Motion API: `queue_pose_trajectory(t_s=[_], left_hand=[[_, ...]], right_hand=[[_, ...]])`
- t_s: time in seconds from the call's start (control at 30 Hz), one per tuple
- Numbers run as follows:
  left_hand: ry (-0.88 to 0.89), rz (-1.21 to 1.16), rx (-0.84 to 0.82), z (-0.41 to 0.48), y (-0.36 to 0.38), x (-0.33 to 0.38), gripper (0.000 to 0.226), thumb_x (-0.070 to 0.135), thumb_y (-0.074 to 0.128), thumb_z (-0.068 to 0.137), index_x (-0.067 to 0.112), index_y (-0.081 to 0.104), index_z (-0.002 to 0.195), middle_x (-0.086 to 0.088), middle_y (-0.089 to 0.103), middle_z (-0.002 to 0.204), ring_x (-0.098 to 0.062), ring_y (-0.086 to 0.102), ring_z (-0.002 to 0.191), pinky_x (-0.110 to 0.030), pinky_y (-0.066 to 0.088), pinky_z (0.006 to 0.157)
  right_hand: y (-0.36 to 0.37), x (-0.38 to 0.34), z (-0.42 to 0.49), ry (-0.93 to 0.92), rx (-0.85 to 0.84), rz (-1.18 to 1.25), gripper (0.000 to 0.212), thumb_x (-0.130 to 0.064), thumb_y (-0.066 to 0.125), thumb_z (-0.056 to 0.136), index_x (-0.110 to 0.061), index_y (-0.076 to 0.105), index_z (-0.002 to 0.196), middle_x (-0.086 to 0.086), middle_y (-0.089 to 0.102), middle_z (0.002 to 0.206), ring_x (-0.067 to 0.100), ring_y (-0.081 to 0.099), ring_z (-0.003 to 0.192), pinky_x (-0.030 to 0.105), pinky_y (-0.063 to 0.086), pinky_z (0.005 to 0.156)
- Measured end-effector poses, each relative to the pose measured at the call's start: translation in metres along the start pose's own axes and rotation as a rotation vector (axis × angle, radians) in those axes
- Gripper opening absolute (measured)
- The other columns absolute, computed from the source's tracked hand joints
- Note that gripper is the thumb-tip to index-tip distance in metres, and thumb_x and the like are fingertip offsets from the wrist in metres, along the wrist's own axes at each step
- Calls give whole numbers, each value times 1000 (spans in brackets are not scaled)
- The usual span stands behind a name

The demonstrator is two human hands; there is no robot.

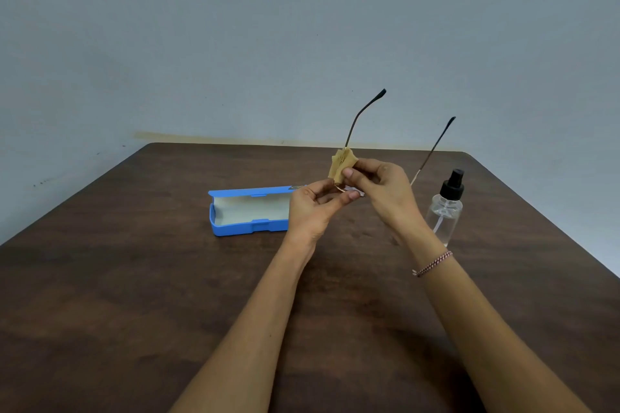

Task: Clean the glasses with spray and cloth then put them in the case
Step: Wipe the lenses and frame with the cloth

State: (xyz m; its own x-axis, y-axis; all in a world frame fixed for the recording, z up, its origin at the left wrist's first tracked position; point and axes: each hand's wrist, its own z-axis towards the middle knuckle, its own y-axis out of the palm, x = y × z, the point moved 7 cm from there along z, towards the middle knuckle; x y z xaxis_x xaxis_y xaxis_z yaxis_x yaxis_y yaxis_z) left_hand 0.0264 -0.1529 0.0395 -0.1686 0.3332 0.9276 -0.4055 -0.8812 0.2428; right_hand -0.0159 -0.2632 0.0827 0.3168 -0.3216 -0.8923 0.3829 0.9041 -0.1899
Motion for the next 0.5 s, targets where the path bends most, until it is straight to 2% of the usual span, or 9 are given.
queue_pose_trajectory(t_s=[0.17,0.27,0.43,0.5], left_hand=[[11,31,17,0,-1,-1,24,5,76,71,12,70,93,-4,73,91,-8,69,90,-22,53,84],[24,74,2,0,0,-2,21,6,76,72,16,70,89,0,73,88,-9,69,91,-23,53,84],[11,96,-32,0,4,-5,22,8,75,73,17,70,93,6,73,89,-7,68,94,-20,53,82],[-11,97,-35,-1,4,-6,21,9,74,74,17,70,93,5,73,90,-5,68,93,-20,52,83]], right_hand=[[1,-1,-1,-16,20,-93,19,-14,61,90,-12,70,106,3,71,101,15,67,95,25,52,84],[2,2,-1,9,22,-137,20,-15,63,88,-13,69,107,2,71,101,20,69,86,25,54,79],[-1,-1,-3,19,47,-182,21,-21,68,84,-14,69,105,0,71,94,7,66,88,23,54,76],[1,0,-3,42,37,-132,17,-18,66,86,-11,68,101,0,69,85,2,65,76,18,53,68]])
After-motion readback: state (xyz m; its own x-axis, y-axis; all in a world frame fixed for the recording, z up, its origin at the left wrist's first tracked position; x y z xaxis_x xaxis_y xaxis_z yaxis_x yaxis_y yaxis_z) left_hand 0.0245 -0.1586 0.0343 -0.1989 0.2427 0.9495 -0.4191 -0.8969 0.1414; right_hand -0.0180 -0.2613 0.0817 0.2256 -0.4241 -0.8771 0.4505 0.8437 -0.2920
